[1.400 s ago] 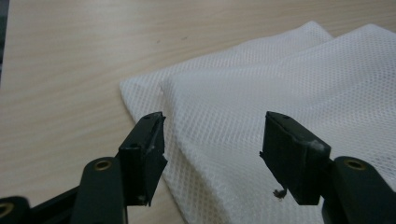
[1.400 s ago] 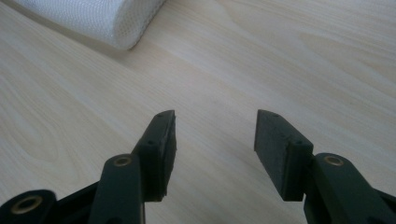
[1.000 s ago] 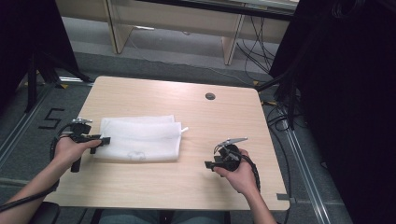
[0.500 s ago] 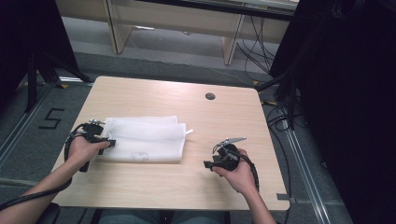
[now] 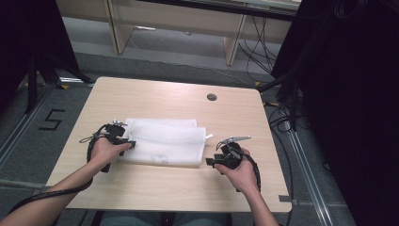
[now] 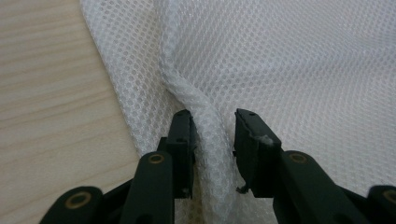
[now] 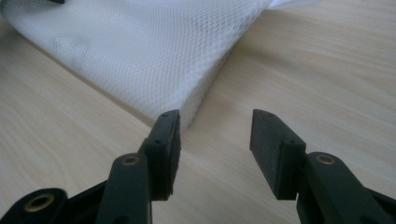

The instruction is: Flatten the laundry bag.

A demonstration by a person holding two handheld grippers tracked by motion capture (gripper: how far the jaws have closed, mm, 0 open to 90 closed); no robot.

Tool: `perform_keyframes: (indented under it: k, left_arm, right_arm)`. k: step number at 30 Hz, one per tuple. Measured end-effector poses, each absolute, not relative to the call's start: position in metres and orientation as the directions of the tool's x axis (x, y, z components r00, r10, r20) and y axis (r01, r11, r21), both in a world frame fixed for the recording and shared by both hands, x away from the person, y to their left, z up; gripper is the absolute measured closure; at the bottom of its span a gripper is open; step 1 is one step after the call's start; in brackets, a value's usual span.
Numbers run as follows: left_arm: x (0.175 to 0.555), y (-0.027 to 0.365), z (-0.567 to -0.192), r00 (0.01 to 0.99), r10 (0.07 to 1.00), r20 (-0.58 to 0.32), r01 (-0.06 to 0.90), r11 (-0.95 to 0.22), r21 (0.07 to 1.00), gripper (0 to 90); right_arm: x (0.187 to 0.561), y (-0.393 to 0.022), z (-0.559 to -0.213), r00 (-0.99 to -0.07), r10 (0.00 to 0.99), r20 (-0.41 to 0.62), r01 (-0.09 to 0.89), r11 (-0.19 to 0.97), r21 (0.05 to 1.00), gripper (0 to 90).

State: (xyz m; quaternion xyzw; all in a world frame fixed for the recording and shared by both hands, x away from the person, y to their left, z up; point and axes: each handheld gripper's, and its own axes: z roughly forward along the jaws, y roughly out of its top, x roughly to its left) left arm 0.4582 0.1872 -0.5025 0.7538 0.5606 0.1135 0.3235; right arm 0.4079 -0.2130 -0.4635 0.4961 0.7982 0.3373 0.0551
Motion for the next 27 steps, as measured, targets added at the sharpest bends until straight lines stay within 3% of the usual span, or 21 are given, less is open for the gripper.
perform_keyframes:
  k: [3,6,9,15,18,20,27]
  left_arm:
    - [0.456,0.186,-0.503,0.363,0.911,-0.197,0.762,-0.168,0.626,67.0]
    - [0.452,0.185,-0.502,0.398,0.897,-0.191,0.743,-0.192,0.641,64.0]
    - [0.448,0.188,-0.497,0.433,0.881,-0.19,0.724,-0.215,0.655,55.8]
    - [0.441,0.197,-0.481,0.478,0.87,-0.12,0.65,-0.258,0.715,49.6]
    - [0.434,0.19,-0.473,0.522,0.847,-0.102,0.579,-0.264,0.772,47.3]
    - [0.428,0.183,-0.469,0.572,0.816,-0.077,0.542,-0.307,0.782,47.7]
    - [0.419,0.152,-0.468,0.706,0.704,-0.074,0.501,-0.424,0.754,61.4]
  right_arm:
    - [0.41,-0.215,-0.461,-0.496,0.838,0.229,0.765,0.297,0.571,53.2]
    - [0.414,-0.216,-0.461,-0.517,0.811,0.276,0.754,0.279,0.594,52.8]
    - [0.419,-0.212,-0.45,-0.523,0.823,0.221,0.728,0.297,0.618,52.7]
    - [0.436,-0.207,-0.44,-0.572,0.804,0.162,0.657,0.33,0.678,54.0]
    - [0.446,-0.191,-0.438,-0.495,0.853,0.166,0.699,0.277,0.659,54.2]
    - [0.452,-0.184,-0.438,-0.492,0.855,0.164,0.708,0.284,0.646,54.8]
    - [0.479,-0.16,-0.445,-0.542,0.833,0.113,0.66,0.338,0.671,58.5]
